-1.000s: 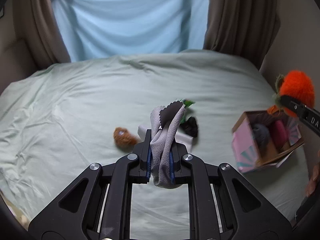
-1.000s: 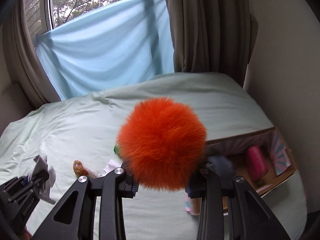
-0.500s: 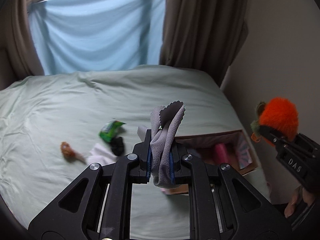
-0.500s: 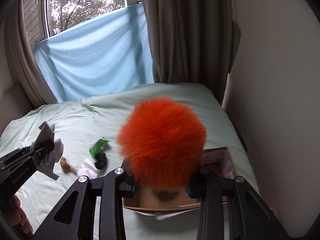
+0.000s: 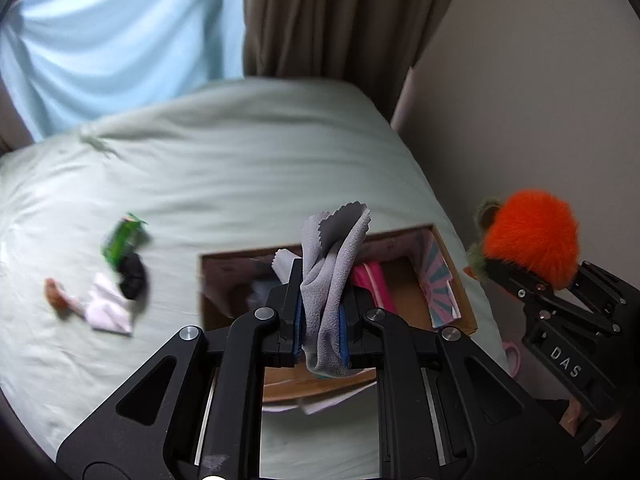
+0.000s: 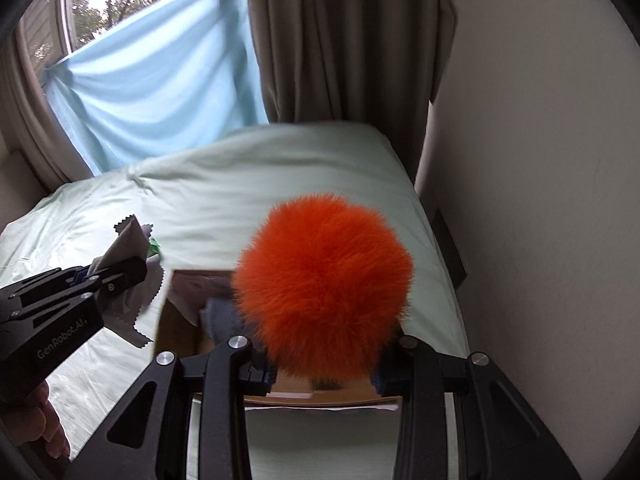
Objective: Organize soft objects
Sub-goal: 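Carry the lilac cloth with the left tool while the right tool carries the orange pompom to the box, then open the left tool over the box while the right tool releases the orange pompom inside, then withdraw both open tools from the box back toward the remaining items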
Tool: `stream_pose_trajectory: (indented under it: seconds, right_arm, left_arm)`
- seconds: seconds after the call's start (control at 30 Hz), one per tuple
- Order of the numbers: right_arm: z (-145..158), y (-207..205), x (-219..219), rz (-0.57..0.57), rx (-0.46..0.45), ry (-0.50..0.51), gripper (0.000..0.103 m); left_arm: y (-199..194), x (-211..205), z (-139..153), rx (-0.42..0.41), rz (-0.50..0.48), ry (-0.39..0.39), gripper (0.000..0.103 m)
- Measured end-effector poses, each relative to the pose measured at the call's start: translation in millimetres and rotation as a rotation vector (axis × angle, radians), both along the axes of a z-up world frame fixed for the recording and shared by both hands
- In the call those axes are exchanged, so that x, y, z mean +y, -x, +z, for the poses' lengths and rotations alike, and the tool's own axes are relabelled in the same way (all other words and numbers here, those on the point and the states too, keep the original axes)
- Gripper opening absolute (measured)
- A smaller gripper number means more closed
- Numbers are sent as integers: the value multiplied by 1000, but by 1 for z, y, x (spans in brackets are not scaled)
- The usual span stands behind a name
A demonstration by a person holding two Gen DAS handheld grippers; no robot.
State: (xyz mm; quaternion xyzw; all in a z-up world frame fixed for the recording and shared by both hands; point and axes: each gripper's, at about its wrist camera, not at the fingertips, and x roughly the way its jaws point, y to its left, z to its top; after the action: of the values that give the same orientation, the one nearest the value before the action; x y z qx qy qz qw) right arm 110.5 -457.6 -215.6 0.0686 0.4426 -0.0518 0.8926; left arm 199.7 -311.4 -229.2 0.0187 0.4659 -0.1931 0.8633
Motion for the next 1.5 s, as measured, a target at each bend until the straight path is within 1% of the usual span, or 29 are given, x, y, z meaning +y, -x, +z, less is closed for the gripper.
stream_pose_trajectory:
  seconds: [0.07, 0.27, 0.4, 0.47, 0.57, 0.6, 0.63, 0.67, 0.7, 0.73, 0.77, 0.83, 0.97, 1.1, 1.27, 1.5]
  right_arm:
    - [-14, -4, -7, -2, 27, -7, 32]
    - [-58, -25, -27, 10, 108, -46, 32]
    - [-91, -42, -36, 15, 172, -83, 32]
    - [-108, -49, -43, -1, 213, -100, 32]
    - [-123, -60, -49, -17, 247, -125, 32]
    - [-127, -63, -50, -18, 263, -128, 32]
    - [-129, -64, -51, -17, 275, -131, 32]
    - [-132, -66, -51, -16, 285, -135, 42]
    - [-133, -68, -52, -16, 287, -138, 50]
    - [-133, -69, -53, -15, 284, -140, 68]
    - [-131, -68, -52, -6, 279, -154, 84]
    - [-128, -70, -48, 5, 282, -170, 95]
    - [-121, -67, -42, 13, 263, -158, 96]
    - [-118, -65, -40, 20, 251, -154, 96]
    - [-103, -55, -38, 15, 215, -160, 96]
    - [-68, -35, -33, -9, 184, -128, 96]
  left_arm:
    - [-7, -10, -16, 31, -6, -11, 11]
    - [-30, -36, -78, 164, -16, -60, 11]
    - [-43, -50, -118, 261, -52, -107, 11]
    - [-48, -53, -130, 292, -65, -121, 11]
    - [-52, -56, -141, 321, -74, -127, 12]
    - [-53, -56, -144, 339, -77, -123, 16]
    - [-54, -55, -146, 354, -79, -121, 23]
    - [-55, -54, -147, 365, -77, -131, 59]
    - [-55, -53, -148, 374, -76, -153, 103]
    - [-53, -52, -149, 374, -79, -160, 101]
    - [-52, -50, -150, 377, -87, -163, 103]
    - [-50, -47, -150, 382, -94, -179, 103]
    - [-50, -39, -144, 372, -89, -190, 103]
    - [-47, -33, -136, 364, -76, -175, 103]
    - [-41, -27, -120, 338, -68, -174, 103]
    - [-21, -6, -75, 277, -50, -133, 103]
